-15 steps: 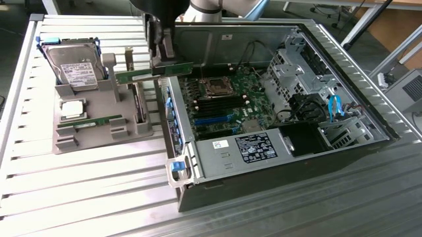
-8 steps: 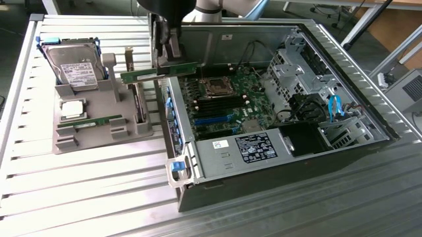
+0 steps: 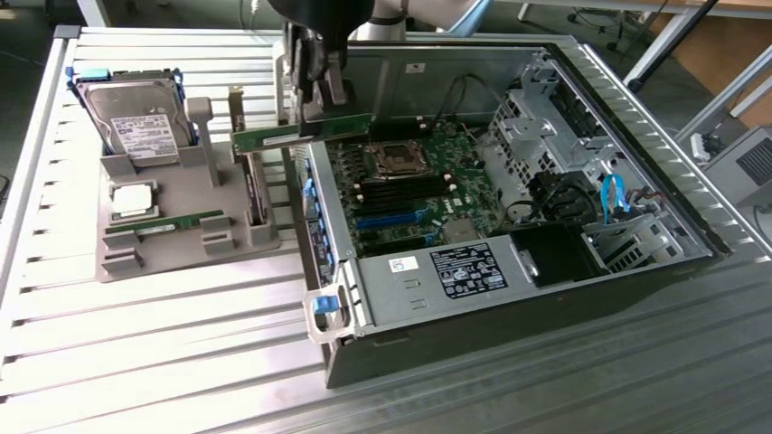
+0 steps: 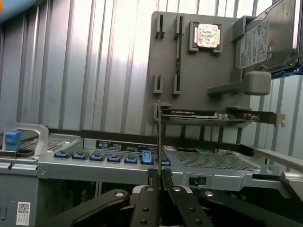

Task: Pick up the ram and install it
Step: 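Pick up the ram and move it above insertion slot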

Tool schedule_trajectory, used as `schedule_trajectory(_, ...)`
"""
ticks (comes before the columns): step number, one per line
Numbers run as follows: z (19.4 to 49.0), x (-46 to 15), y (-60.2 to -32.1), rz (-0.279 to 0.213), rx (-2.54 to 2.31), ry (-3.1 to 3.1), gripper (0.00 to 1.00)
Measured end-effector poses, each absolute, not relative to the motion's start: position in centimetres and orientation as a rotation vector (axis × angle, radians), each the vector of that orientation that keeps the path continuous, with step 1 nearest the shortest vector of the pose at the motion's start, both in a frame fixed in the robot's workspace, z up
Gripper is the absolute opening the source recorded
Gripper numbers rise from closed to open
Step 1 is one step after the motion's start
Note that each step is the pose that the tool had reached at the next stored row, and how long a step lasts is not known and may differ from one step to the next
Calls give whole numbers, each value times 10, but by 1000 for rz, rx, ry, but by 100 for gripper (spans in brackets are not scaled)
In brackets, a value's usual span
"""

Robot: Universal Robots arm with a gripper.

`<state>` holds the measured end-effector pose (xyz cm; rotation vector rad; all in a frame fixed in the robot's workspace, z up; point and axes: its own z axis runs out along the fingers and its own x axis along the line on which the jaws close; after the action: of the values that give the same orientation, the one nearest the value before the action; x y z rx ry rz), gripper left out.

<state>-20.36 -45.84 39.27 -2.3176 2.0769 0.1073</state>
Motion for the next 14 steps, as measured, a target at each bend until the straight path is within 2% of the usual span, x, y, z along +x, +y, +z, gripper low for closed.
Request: schedule_trajectory(14,393,-172,-458,107,-2318,2077,12)
